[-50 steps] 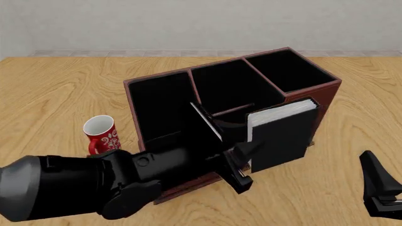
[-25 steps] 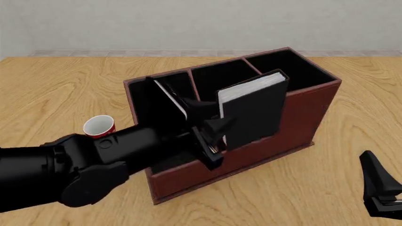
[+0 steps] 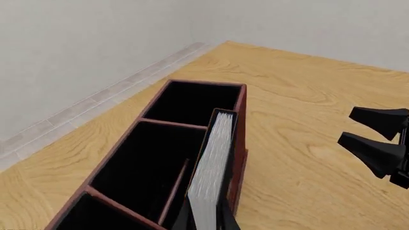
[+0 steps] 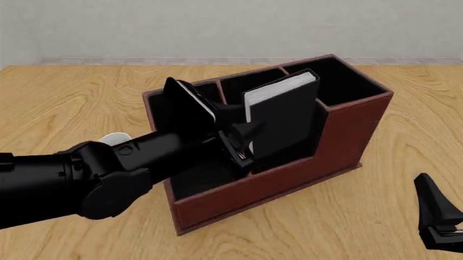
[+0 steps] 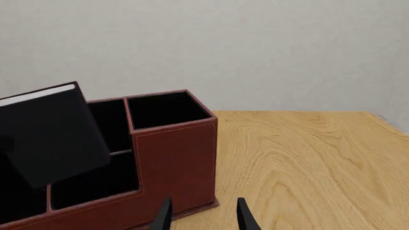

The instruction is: Pick up the book and place it in the back compartment of the caddy.

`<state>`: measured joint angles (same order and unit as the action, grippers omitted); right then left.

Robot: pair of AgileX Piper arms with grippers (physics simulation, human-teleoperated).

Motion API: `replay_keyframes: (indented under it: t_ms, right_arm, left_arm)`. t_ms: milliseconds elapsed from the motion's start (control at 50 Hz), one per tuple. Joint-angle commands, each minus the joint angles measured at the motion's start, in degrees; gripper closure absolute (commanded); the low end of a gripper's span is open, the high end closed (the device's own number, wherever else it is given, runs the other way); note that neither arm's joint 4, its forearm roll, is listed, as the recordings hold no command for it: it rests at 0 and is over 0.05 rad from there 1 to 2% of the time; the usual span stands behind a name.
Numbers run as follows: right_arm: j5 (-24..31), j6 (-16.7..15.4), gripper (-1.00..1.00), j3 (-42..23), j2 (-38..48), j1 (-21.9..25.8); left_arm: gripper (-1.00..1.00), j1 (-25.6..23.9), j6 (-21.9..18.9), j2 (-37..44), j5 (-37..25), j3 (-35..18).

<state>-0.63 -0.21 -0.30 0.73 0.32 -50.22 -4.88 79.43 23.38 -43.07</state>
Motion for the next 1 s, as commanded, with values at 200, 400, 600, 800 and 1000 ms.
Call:
replay_keyframes:
  t_ms: [200,400,600,800,1000]
  right_arm:
    - [0.00,0.00,-1.00,0.00,0.00,0.00]
    - [0.00,0.00,-1.00,0.00,0.01,0.00]
    - [0.00,0.00,-1.00,0.00,0.02,-0.01]
    - [0.00,-0.01,-1.00,0.00,-0.01,0.00]
    - [0.00,0.01,-1.00,0.00,0.00,0.00]
  left_arm:
    - [1.00,0.77,-1.18,5.83,3.18,-2.09]
    - [1.00,0.71,-0.89,8.55,4.21,-3.26]
    - [1.00,1.04,-0.86,11.65,5.52,-4.13]
    - [1.00,1.67,-0.76,13.07,5.92,-4.36]
    - [1.00,3.00,-1.17,14.38,5.84,-5.00]
